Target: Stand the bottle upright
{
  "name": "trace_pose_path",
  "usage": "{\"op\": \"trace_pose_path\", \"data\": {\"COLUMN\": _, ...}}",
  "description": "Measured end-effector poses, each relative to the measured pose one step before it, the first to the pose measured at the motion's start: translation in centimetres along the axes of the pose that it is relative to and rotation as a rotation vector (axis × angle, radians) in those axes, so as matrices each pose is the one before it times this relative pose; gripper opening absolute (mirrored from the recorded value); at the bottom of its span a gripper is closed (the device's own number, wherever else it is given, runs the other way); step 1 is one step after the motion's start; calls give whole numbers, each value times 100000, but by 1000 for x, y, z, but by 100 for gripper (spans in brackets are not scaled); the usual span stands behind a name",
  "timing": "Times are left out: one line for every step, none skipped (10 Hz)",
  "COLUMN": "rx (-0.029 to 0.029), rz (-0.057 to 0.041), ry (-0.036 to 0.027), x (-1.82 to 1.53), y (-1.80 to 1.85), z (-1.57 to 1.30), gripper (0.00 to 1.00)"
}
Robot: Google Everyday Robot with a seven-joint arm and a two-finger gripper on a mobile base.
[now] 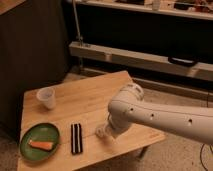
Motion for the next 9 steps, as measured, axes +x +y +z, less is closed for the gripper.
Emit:
{"op": "trace_pose_path", "data": {"rx": 901, "rz": -905, "ry": 869, "x": 298, "y": 59, "z": -49, "gripper": 14}}
{"op": "trace_pose_path", "data": {"rx": 970, "rz": -897, "ry": 1064, "x": 318, "y": 87, "z": -123, "gripper": 14}}
{"op": "trace_pose_path", "data": {"rx": 878, "rz": -1420, "ry": 992, "x": 544, "y": -163, "z": -107, "gripper": 14}}
{"op": "trace_pose_path", "data": {"rx": 326, "rz": -1462, "ry": 799, "x": 597, "y": -235, "z": -160, "gripper": 14}}
{"op": "trace_pose_path", "data": {"rx": 70, "rz": -1694, "ry": 715, "x": 642, "y": -236, "z": -247, "gripper": 14}}
{"op": "trace_pose_path", "data": {"rx": -555, "rz": -1349, "ry": 360, "x": 484, "y": -145, "z": -344, "gripper": 14}}
{"op": "trace_pose_path", "data": {"rx": -1580, "rz": -1674, "ry": -146, "x": 398, "y": -37, "z": -358, "gripper": 14}}
{"op": "trace_pose_path", "data": {"rx": -2679, "rz": -2435, "ry": -493, "x": 672, "y": -166, "z": -435, "gripper": 14}}
{"op": "trace_pose_path", "data": {"rx": -1783, "rz": -1368, "ry": -532, "x": 442, "y": -90, "z": -237, "gripper": 14}}
